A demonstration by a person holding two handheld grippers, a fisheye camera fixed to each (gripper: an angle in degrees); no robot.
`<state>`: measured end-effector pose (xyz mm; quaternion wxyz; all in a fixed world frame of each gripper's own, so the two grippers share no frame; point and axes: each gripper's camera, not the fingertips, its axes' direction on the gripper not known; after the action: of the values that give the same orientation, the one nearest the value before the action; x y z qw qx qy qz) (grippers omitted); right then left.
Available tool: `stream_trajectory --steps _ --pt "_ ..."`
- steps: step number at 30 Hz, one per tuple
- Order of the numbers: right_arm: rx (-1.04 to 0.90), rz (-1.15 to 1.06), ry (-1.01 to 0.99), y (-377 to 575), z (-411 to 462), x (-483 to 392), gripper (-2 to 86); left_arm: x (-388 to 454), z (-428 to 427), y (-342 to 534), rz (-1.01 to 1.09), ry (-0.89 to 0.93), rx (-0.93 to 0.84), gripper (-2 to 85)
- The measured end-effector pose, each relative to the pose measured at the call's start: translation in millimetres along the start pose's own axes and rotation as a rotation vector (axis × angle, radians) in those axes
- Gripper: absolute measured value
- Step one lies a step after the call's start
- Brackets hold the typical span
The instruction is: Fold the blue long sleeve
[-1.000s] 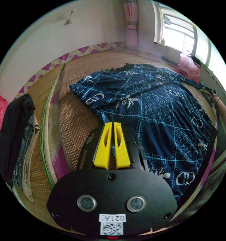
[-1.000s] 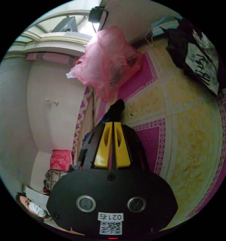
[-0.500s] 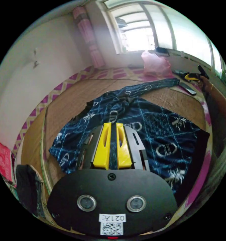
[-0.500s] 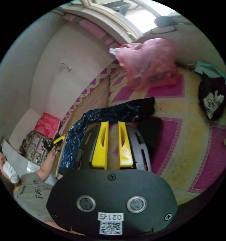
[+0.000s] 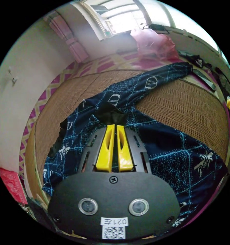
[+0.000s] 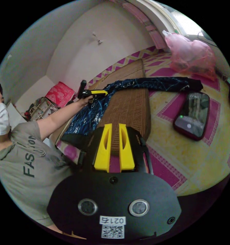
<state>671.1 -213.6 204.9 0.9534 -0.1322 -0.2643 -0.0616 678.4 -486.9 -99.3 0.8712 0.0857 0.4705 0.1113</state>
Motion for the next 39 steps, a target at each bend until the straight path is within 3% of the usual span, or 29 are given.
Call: stream_trajectory --steps 4,11,16,24,29,33,39 --pt "0.055 0.041 -0.050 28 -3 -13 3.8 -58 -68 0 -0.148 0.089 0.140 -0.8" --pt "0.091 0.064 -0.095 53 3 -50 1.9 -227 -282 56 -0.506 0.112 0.464 -1.0" --pt "0.078 0.072 -0.155 60 22 -75 1.5 -354 -452 147 -0.673 -0.081 0.533 -1.0" --pt "0.032 0.072 -0.220 52 67 -117 1.0 -525 -733 404 -1.019 -0.415 0.569 -1.0" --pt "0.004 0.066 -0.269 40 101 -145 0.9 -582 -787 549 -1.262 -0.431 0.434 -0.9" --pt "-0.041 0.038 -0.297 26 130 -176 0.8 -615 -794 642 -1.434 -0.297 0.484 -1.0" --pt "-0.064 0.003 -0.306 14 152 -214 0.7 -646 -806 706 -1.627 -0.142 0.542 -0.9"
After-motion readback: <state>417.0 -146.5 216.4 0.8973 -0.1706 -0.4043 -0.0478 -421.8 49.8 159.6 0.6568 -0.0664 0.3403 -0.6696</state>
